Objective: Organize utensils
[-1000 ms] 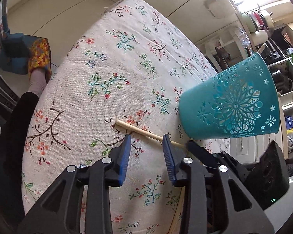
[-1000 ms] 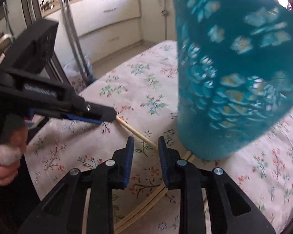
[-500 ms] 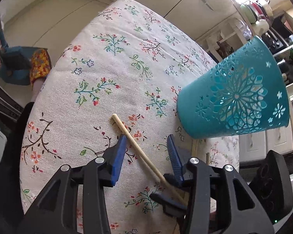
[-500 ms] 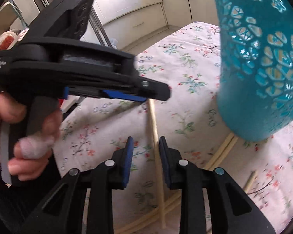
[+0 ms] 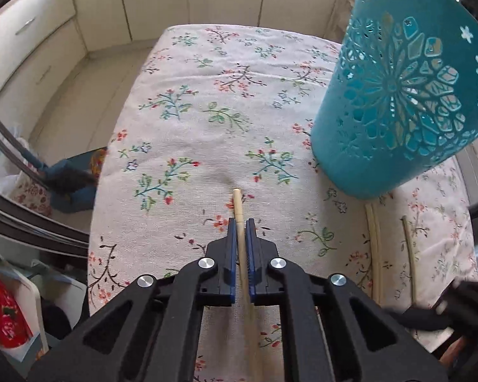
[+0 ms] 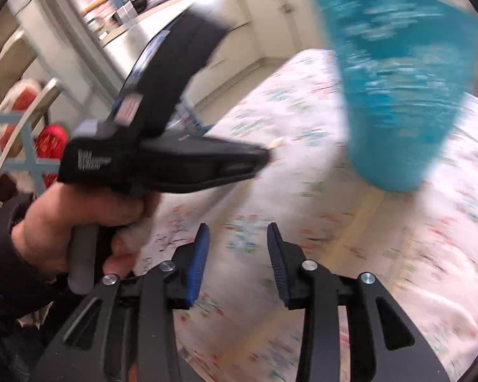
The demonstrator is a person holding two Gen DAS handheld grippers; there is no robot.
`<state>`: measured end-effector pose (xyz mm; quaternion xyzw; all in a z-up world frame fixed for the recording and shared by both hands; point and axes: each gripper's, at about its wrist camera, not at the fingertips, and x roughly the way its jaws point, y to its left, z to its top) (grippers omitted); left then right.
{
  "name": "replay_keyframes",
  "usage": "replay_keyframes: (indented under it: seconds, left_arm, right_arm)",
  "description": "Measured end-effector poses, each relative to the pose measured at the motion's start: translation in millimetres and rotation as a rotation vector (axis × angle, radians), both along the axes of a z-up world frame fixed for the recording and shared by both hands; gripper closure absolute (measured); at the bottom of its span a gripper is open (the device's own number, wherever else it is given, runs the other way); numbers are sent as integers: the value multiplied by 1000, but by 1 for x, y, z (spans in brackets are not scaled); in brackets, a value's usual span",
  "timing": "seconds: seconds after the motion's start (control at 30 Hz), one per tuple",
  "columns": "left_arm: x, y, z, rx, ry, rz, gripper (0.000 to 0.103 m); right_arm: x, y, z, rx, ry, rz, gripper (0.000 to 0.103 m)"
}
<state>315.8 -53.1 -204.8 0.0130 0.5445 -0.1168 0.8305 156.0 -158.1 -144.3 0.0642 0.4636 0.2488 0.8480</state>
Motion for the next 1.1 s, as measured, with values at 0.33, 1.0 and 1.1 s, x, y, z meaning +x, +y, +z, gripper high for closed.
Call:
replay_keyframes:
  seconds: [0.33, 1.0, 1.1]
  left_arm:
    - [-15, 30, 68, -299, -114, 21, 98]
    - [2, -48, 260, -420, -827, 48, 98]
    - [16, -68, 236, -378, -828, 61, 98]
  right_arm:
    - [-7, -71, -16, -15, 78, -381, 62]
    - [5, -89, -27, -36, 107, -401, 62]
    - [6, -89, -28, -40, 98, -397, 62]
